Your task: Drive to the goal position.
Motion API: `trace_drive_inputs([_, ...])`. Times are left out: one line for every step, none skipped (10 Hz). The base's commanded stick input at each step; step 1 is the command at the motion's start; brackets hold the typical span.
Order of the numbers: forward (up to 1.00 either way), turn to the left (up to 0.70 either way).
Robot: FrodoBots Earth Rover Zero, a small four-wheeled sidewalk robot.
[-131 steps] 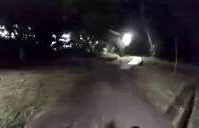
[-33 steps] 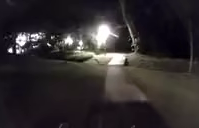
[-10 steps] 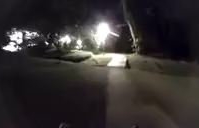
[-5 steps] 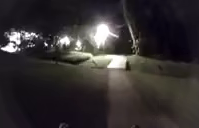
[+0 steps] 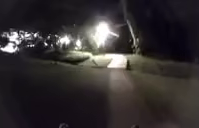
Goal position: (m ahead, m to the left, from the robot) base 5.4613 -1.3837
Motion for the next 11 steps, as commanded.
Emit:
trace_drive_inputs([0.45,0.00])
trace_drive_inputs([0.45,0.00])
trace_drive_inputs([0.45,0.00])
trace_drive_inputs([0.45,0.00])
trace_drive_inputs([0.45,0.00])
trace_drive_inputs([0.45,0.00])
trace_drive_inputs([0.45,0.00])
trace_drive_inputs([0.45,0.00])
trace_drive_inputs([0.45,0.00])
trace_drive_inputs([0.45,0.00])
trace_drive_inputs([0.45,0.00])
